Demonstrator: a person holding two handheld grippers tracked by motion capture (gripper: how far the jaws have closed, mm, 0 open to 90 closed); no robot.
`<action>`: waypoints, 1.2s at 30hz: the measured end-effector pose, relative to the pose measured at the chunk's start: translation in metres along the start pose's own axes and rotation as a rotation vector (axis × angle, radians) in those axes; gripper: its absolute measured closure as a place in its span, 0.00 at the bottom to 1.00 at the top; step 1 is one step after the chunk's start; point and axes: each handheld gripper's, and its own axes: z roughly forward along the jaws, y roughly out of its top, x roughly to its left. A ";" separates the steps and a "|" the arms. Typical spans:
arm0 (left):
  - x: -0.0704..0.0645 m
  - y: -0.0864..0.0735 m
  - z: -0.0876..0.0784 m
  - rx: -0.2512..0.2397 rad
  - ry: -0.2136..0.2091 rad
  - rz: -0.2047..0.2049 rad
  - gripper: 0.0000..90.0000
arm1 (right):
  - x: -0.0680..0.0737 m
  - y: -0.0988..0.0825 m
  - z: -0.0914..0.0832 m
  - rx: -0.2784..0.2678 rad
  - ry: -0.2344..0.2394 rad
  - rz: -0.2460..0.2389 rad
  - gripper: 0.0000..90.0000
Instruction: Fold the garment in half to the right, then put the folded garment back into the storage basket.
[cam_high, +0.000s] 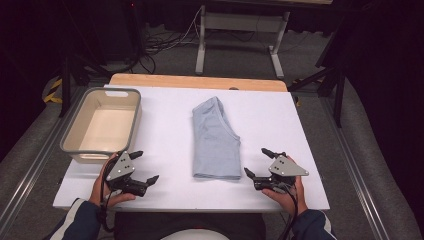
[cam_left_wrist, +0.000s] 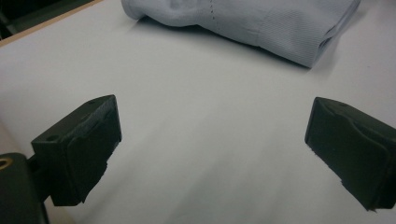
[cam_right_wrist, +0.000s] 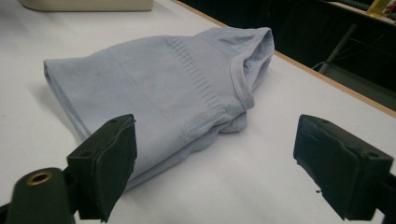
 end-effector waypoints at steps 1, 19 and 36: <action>0.001 -0.002 -0.002 0.002 0.000 -0.005 0.05 | 0.000 -0.001 -0.001 0.002 0.001 0.001 0.16; 0.003 -0.007 -0.014 0.001 0.020 -0.045 0.07 | 0.003 -0.001 0.007 0.025 -0.009 -0.033 0.17; -0.004 0.001 -0.002 0.049 0.000 -0.044 0.12 | -0.003 -0.002 0.002 0.026 -0.046 -0.017 0.23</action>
